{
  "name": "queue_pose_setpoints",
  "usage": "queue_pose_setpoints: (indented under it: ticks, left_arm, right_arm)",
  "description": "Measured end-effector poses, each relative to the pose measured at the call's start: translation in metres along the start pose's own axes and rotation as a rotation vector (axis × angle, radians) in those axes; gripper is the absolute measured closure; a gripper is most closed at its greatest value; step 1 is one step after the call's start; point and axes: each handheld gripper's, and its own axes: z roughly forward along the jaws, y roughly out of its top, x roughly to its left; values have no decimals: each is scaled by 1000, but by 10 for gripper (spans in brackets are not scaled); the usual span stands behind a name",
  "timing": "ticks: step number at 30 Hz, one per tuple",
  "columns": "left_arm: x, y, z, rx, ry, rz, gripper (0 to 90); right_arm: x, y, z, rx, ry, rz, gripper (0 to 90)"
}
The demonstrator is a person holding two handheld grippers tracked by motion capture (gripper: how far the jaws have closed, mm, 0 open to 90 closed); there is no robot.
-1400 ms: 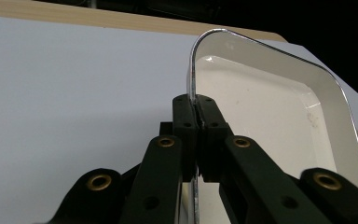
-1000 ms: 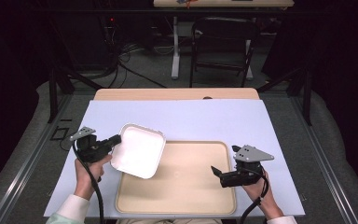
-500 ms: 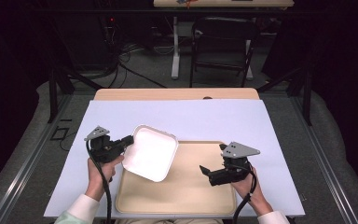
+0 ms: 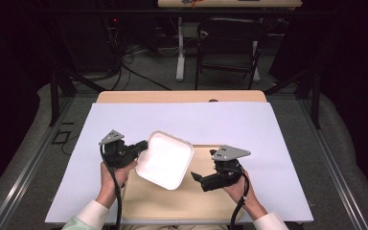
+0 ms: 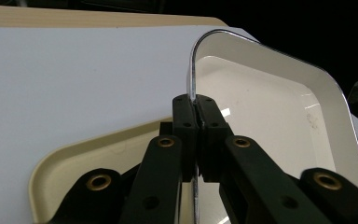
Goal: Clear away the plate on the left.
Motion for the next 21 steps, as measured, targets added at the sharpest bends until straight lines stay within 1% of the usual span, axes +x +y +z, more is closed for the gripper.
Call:
queue_pose_setpoints:
  ticks: [1,3,4,6,7,9,10,11,13,15,16,17,18,21]
  left_arm:
    - [-2,0,1,0,-2,1,879]
    - [-5,0,2,-5,-7,4,880]
    - [-6,0,3,-3,-9,8,880]
    - [-9,-1,4,-7,-10,11,879]
    - [-10,-1,5,-7,-10,14,880]
    - [-11,-1,5,-10,-15,16,879]
    - [-11,-1,4,-14,-15,18,879]
    - [-11,-1,4,-14,-15,17,879]
    - [-11,-1,3,-19,-13,16,874]
    - [-11,-2,4,-17,-16,14,871]
    - [-11,-2,4,-15,-17,16,870]
    - [-11,-2,4,-10,-23,19,869]
    - [-12,-3,4,-8,-21,22,869]
    - [-13,-3,4,-7,-23,34,867]
  right_arm:
    - [2,1,2,-2,-3,3,29]
    - [4,2,5,1,12,16,38]
    - [5,2,8,1,8,24,54]
    - [7,3,12,9,18,39,90]
    - [8,4,16,19,8,53,140]
    - [7,4,18,23,2,58,150]
    - [7,4,20,30,-16,69,169]
    - [6,4,22,38,-15,84,232]
    - [5,4,24,43,-32,102,313]
    - [3,3,25,40,-29,122,401]
    - [2,3,24,38,-19,126,434]
    - [2,3,24,38,-24,125,467]
    - [1,2,24,40,-26,124,476]
    - [-1,2,23,40,-20,143,545]
